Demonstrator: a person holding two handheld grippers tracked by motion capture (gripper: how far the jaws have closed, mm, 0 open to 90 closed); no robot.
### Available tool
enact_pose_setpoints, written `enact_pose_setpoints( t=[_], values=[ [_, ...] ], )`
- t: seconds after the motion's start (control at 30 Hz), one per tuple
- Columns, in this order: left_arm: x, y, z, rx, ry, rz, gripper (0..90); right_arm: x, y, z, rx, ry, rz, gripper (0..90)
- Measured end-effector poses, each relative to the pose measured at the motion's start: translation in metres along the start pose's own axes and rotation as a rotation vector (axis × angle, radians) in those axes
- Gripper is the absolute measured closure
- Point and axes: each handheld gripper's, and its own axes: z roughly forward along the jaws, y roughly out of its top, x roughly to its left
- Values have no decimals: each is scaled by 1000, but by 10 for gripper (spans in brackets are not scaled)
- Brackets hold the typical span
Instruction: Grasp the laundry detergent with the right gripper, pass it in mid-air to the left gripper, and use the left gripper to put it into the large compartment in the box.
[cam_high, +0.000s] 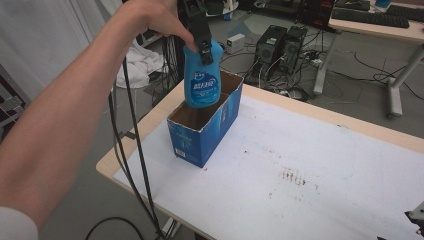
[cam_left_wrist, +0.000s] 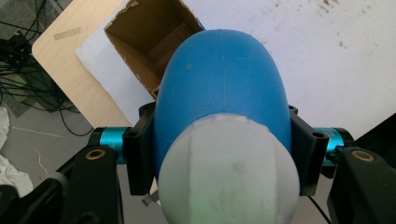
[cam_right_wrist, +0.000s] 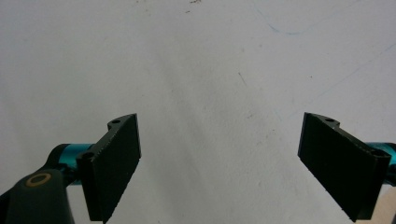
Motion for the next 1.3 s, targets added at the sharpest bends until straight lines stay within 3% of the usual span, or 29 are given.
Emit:
enact_pose_setpoints(
  t=[0.3,0.7,0.9,1.0,1.3],
  values=[
    [5,-5,16,19,-9,-11,382,2,-2,0,5,-6,1,126],
    [5,-12,58,40,-39,17,381,5,-5,4,28,-13,-8,126],
    [1,-18,87,37,-57,96,381,9,-7,8,43,-11,-17,127],
    [1,-21,98,43,-63,169,381,10,-8,9,54,-13,-21,126],
    [-3,-27,120,67,-86,330,381,12,-9,12,69,-14,-28,126]
  ],
)
